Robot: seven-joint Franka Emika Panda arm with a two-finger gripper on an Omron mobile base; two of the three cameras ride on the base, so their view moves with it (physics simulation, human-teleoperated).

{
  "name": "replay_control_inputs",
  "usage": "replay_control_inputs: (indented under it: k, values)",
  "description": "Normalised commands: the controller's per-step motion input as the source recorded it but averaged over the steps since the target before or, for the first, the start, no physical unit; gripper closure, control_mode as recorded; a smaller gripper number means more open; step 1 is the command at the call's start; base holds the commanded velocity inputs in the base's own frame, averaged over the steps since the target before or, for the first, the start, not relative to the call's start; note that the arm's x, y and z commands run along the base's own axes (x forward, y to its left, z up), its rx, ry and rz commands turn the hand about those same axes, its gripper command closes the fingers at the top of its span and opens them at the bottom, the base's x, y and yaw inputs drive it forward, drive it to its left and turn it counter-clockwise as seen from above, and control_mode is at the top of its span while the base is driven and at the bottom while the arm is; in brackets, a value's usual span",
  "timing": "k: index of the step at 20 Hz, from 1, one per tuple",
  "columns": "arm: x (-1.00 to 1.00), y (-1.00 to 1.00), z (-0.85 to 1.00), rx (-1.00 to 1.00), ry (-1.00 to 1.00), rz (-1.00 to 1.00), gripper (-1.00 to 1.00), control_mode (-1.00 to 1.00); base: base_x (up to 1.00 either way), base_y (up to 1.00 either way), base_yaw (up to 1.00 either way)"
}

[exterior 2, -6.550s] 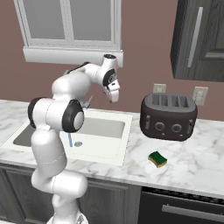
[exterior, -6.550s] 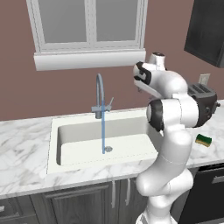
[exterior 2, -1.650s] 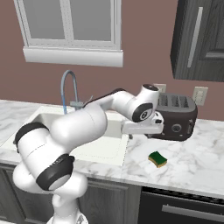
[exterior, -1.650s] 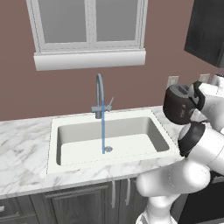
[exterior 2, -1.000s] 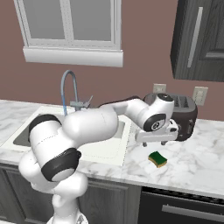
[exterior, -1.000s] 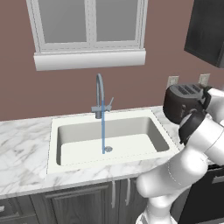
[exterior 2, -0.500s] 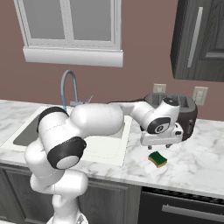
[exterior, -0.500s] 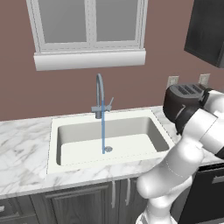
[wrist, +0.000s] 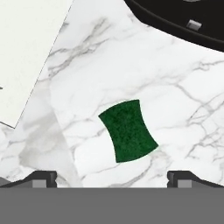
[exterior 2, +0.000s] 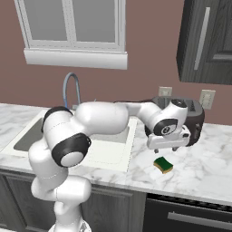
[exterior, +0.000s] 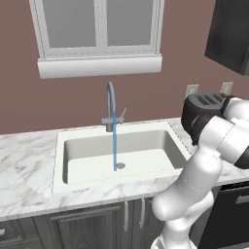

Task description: Soak the sponge with water for a few seconds and then drop it inside the sink.

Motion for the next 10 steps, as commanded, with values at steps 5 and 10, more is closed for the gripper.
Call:
replay_control_inputs:
  k: [5,10]
  values:
    - [0.06,0.00,-0.08,-0.03,-0.03,0.04,-1.00,-1.00,0.00,0.00,0.00]
    - [0.02,0.00,-0.23,0.00,-0.05,0.03,-1.00,-1.00,0.00,0.00,0.00]
